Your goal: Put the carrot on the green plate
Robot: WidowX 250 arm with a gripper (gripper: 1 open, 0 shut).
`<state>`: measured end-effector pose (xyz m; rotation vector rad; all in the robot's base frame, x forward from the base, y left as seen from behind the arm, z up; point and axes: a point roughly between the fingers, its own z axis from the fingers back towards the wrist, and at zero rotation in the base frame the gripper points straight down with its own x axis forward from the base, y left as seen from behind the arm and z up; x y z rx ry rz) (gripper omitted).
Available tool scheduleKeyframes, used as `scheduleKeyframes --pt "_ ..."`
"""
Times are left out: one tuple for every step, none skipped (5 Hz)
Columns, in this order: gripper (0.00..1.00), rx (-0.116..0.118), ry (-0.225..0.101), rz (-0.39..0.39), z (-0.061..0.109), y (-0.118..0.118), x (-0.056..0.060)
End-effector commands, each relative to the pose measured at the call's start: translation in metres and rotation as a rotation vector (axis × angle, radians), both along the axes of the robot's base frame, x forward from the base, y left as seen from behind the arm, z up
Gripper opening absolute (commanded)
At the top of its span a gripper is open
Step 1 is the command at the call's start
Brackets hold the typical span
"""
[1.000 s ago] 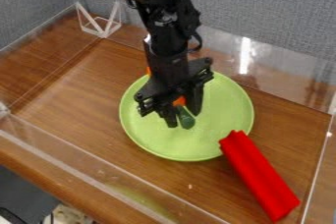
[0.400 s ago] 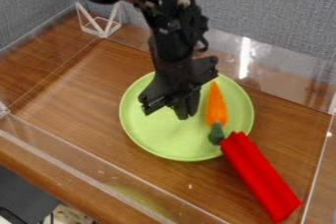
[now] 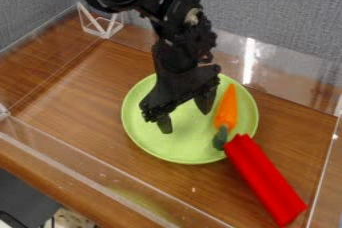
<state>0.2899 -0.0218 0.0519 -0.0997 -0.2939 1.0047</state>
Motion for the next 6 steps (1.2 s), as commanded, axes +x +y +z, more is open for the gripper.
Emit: scheduleKeyframes --pt "1.00 0.021 -0.052 0.017 0.026 0.002 0.004" --pt "1.00 0.042 -0.070 0.059 0.044 0.007 0.007" --pt "1.00 0.068 -0.102 0.118 0.070 0.012 0.009" --pt "1.00 0.111 -0.138 0.192 0.093 0.019 0.008" --pt "1.00 0.124 -0.158 0.263 0.105 0.022 0.002" --pt "1.00 0.132 -0.160 0.285 0.102 0.018 0.003"
